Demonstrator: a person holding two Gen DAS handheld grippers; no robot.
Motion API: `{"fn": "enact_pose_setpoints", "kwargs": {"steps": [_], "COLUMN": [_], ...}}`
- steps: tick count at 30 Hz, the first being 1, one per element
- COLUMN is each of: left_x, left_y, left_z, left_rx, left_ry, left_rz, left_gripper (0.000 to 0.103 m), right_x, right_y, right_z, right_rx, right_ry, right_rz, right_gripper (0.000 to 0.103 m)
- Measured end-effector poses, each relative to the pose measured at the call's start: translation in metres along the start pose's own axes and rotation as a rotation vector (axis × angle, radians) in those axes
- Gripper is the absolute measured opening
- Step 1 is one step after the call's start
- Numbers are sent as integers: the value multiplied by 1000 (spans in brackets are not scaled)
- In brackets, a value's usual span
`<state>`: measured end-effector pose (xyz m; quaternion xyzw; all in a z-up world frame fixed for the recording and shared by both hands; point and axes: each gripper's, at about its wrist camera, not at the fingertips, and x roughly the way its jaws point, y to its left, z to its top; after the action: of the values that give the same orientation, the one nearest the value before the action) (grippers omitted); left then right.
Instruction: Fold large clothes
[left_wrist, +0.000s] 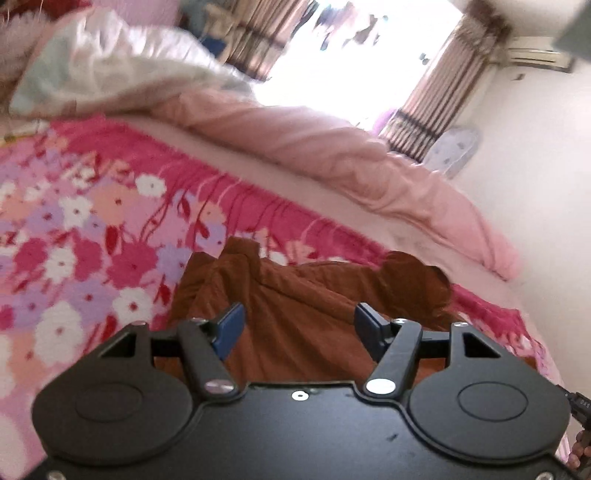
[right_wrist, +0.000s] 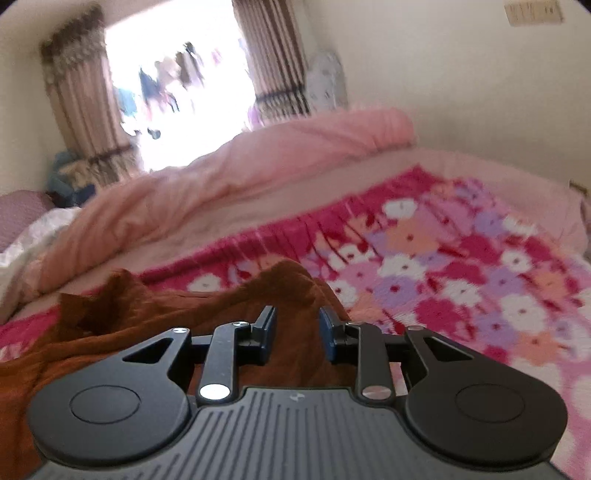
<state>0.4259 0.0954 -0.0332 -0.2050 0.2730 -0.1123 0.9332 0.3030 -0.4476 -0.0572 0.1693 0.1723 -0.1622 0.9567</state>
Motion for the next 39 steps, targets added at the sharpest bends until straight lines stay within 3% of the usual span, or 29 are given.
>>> {"fn": "enact_pose_setpoints", "kwargs": {"steps": [6, 15, 20, 23, 29, 32, 35, 39], "left_x": [-43, -24, -35, -44, -66, -88, -107, -111], "left_y": [-1, 26, 27, 22, 19, 25, 36, 55], "left_z": [-47, -78, -76, -76, -78, -82, -93, -106], "left_rx": [-8, -98, -140, -116, -124, -161, -234, -351], "left_ry": [-3, 55, 37, 23, -6, -48, -104, -100], "left_rz": [-8, -24, -39, -47, -44, -37, -47, -76], "left_gripper": [70, 70, 70, 73, 73, 76, 79, 81], "right_x": [-57, -49, -58, -75, -99, -95, -78, -52], "right_y": [-8, -38, -35, -4, 99, 146, 177, 196], "right_z": [-26, -58, -56, -53, -57, -70, -88, -111], "right_rx": [-39, 24, 66, 18, -129, -214, -260, -275], "right_ry": [-1, 52, 52, -21, -102, -75, -19, 56], "right_rz": [31, -42, -85, -124, 125, 222, 249, 200], "right_gripper": [34, 34, 43, 46, 46, 46, 46, 46]}}
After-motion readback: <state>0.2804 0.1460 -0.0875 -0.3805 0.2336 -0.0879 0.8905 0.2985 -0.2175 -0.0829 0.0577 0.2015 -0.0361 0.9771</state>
